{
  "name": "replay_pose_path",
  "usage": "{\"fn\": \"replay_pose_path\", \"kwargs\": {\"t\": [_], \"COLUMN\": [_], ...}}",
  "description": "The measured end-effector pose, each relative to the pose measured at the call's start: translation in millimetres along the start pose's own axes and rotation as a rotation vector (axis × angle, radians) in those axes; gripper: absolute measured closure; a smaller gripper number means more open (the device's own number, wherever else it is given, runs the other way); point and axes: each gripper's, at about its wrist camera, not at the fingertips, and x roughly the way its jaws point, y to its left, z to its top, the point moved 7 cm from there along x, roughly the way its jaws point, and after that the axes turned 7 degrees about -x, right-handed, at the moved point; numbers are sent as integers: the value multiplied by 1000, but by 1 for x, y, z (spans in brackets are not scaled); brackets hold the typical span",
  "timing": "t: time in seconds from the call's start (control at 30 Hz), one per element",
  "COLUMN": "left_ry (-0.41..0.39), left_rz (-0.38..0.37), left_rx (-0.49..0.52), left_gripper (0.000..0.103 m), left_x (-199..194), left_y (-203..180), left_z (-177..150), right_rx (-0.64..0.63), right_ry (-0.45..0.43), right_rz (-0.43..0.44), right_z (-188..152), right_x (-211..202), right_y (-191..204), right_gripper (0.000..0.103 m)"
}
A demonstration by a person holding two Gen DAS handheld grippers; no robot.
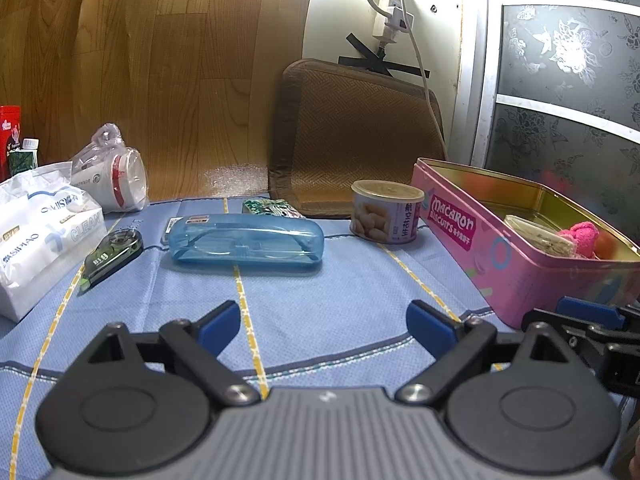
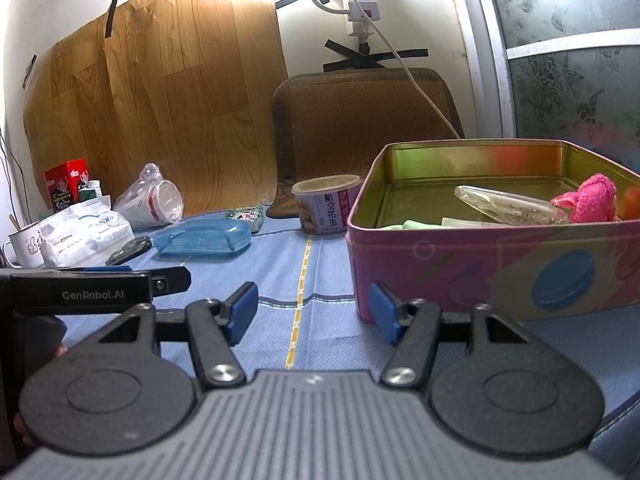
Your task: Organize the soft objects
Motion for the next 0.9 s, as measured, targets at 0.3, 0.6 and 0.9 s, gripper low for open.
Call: {"fn": "replay_pose_path", "kwargs": {"t": [0.3, 0.6, 0.9], "left_ry": [0, 0, 3], "left_rz": [-2, -2, -1], "left_rx": [0, 0, -5], "left_gripper": [10, 10, 10], "left_x": [0, 0, -1], "left_y": [1, 1, 1], "left_z": [0, 1, -1], "right_rx": [-4, -8, -16], "right_ry": [2, 3, 8], "right_rz": [3, 3, 8], "right_z": [0, -1, -2], "right_x": [1, 1, 2], "right_y": [0, 1, 2], "right_gripper": [39, 39, 39]}}
